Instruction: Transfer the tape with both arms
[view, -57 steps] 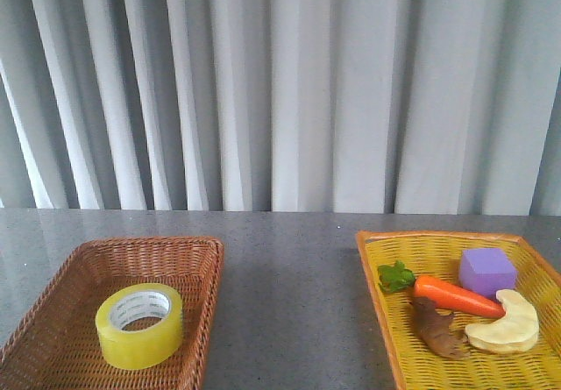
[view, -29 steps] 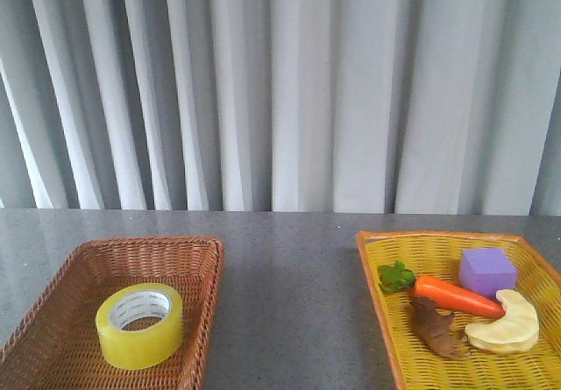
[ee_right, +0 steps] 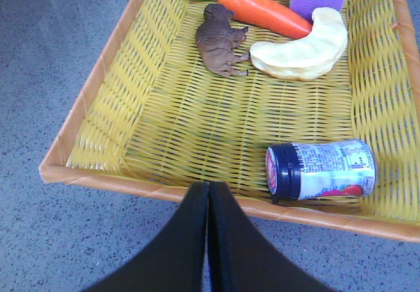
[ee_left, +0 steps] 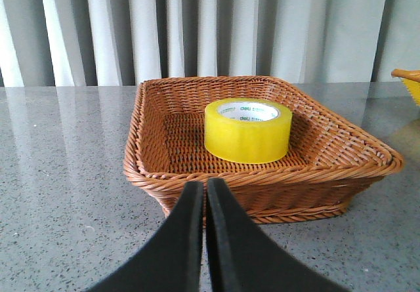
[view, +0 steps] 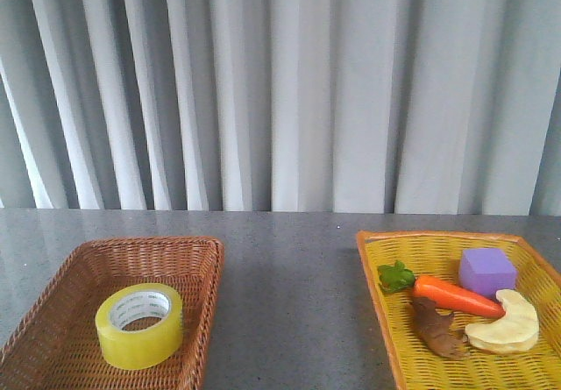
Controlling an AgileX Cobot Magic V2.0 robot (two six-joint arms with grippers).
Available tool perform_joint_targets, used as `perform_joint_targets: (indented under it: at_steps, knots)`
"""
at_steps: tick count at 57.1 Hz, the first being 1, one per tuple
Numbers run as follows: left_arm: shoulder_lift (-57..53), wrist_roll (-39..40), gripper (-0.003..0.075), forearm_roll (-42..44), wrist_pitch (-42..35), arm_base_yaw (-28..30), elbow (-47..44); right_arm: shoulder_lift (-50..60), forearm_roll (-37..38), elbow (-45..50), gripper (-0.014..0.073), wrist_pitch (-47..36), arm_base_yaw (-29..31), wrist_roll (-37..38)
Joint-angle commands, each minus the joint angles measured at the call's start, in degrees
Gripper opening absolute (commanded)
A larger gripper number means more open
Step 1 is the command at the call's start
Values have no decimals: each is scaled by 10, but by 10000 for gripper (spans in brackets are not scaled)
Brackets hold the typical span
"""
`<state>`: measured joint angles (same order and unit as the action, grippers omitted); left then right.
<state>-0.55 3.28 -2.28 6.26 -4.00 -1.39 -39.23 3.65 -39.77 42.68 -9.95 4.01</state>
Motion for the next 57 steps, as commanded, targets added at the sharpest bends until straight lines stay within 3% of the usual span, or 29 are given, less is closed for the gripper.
perform_joint_targets:
  at_steps: [1,28,36,47,57]
  knots:
    - [-10,6,-7,-1,-39,-1,5,1,4,-15,-7,-29,4,-3]
    - [-10,6,-7,-1,-39,-1,5,1,4,-15,-7,-29,4,-3]
    - [-10,6,-7,-1,-39,-1,5,53,14,-1,-7,-43,20,-1]
    - [-10,6,-7,-1,-39,-1,5,196,-7,111,-7,-156,89,-1]
    - [-10,6,-7,-1,-39,-1,5,323,-13,233,-7,-240,113,-1]
